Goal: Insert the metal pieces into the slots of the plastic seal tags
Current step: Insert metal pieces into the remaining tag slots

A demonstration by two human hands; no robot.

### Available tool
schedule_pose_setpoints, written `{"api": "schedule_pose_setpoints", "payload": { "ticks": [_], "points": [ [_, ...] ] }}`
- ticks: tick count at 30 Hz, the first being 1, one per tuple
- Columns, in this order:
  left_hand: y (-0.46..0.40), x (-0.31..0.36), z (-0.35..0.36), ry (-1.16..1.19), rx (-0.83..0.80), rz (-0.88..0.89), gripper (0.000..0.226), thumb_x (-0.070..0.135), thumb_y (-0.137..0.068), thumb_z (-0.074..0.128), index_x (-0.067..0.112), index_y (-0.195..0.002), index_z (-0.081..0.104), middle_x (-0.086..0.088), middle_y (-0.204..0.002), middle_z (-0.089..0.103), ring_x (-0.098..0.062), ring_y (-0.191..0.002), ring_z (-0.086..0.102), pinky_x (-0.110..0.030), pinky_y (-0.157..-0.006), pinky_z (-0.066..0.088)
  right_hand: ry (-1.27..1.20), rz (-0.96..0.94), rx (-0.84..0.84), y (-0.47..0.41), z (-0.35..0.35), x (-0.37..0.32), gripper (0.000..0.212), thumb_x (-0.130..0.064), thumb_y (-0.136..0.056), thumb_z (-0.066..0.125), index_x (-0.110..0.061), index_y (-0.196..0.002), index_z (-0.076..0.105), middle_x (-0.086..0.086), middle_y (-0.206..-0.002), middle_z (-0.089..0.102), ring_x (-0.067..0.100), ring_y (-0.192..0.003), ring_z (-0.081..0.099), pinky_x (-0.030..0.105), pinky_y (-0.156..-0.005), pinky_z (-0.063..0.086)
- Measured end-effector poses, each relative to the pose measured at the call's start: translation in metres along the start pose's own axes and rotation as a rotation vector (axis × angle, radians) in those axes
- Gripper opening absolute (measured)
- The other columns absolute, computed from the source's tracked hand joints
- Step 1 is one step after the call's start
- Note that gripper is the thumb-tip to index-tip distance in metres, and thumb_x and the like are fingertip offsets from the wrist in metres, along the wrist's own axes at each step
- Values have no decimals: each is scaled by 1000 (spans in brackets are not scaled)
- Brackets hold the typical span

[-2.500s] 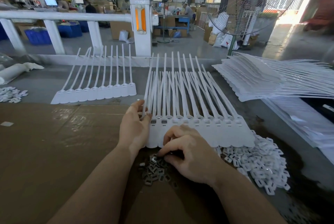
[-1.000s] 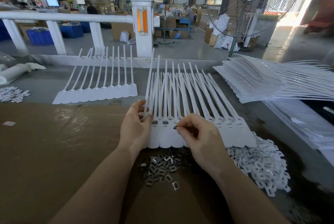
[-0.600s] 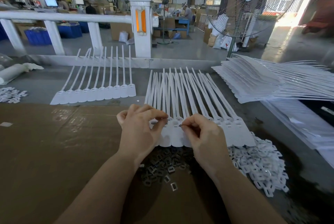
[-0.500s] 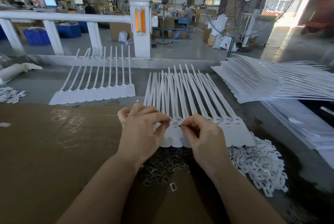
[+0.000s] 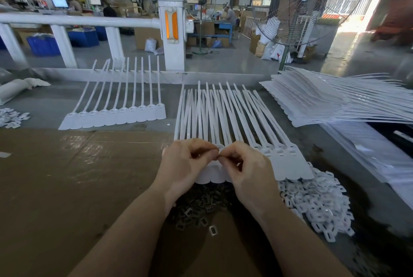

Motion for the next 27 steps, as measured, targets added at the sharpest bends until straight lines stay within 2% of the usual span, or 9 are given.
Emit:
{"api": "schedule_pose_setpoints", "payload": {
  "ticks": [6,9,14,17,19,23,27],
  "points": [
    [1,2,-3,95,-37,-21,12,5,-77,73,12,-87,74,6,-81,72,3,-76,64,-5,-69,45,-10,16,7,0,1,2,12,-1,-79,68,-12,-83,70,-10,-75,65,1,-72,59,10,-70,46],
    [0,0,-1,60,-12,-29,14,3,-77,72,15,-85,72,8,-80,71,3,-74,64,-7,-69,45,-9,37,20,-1,1,2,12,-1,-77,69,-13,-81,70,-12,-73,63,-1,-71,59,7,-68,44],
    [-2,-3,0,65,120,-70,22,6,-79,72,27,-78,68,14,-74,68,10,-61,56,-4,-61,41,122,131,195,0,-5,8,6,-6,-81,66,-12,-80,66,-3,-76,64,11,-75,58,21,-70,46],
    [-4,-5,2,0,137,-97,16,10,-81,71,26,-85,72,18,-76,67,10,-60,54,-4,-60,41,197,144,143,0,-4,9,5,-5,-80,65,-10,-81,67,-1,-80,63,14,-78,57,27,-74,46],
    [-6,-5,1,-58,139,-100,14,12,-82,70,25,-86,73,20,-75,66,11,-62,54,-3,-62,42,215,143,117,0,-2,9,5,-5,-80,65,-10,-81,67,-1,-81,62,14,-80,56,26,-76,45],
    [-10,-3,-4,-121,111,-125,19,14,-84,69,32,-77,68,21,-74,64,9,-63,55,-3,-60,41,209,168,95,-1,-3,10,4,-7,-81,64,-10,-82,66,-1,-82,61,14,-82,55,25,-78,43],
    [-17,0,-5,-214,37,-145,15,19,-84,69,31,-75,68,23,-70,59,5,-64,51,-8,-59,37,199,172,84,-1,-3,9,4,-8,-82,63,-10,-83,66,-1,-83,61,14,-83,54,28,-80,44]
  ]
}}
Point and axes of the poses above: each hand's wrist, its own y-axis away from the middle knuckle, its own z-axis out of the palm, x = y × z, the point moved 2 cm from there along -y, towards the middle knuckle
